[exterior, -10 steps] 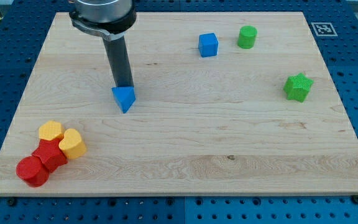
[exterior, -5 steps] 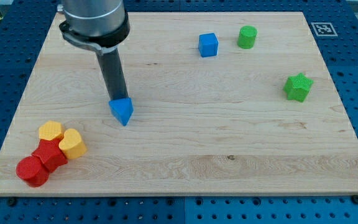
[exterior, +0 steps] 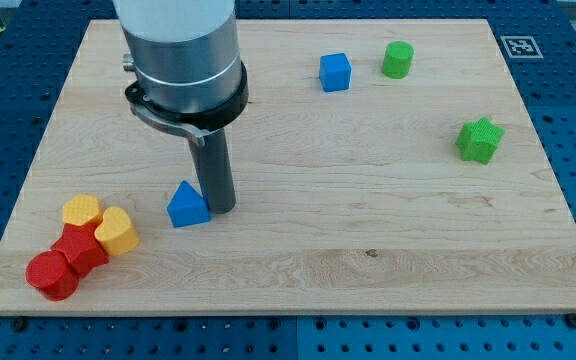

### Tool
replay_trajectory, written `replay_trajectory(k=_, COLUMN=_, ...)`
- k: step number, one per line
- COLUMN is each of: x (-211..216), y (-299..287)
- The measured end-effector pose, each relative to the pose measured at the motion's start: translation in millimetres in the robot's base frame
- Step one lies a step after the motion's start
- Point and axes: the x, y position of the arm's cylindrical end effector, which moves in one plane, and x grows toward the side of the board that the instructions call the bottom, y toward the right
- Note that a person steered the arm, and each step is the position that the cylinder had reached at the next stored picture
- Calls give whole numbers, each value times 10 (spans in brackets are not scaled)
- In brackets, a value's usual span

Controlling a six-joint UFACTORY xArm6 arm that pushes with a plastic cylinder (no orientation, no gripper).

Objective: Move the blue triangle on right side of yellow heart

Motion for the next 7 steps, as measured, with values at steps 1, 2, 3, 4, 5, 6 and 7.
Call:
replay_trajectory(k=1, x=-20, y=-89)
replay_trajectory(k=2, x=-186, y=-336)
replay_trajectory(k=3, x=-186, y=-550)
replay_trajectory(k=4, x=-152, y=-639)
replay_trajectory(k=5, x=-100, y=-639)
replay_trajectory(k=6, x=-63, y=-639)
replay_trajectory(k=7, x=-10, y=-639)
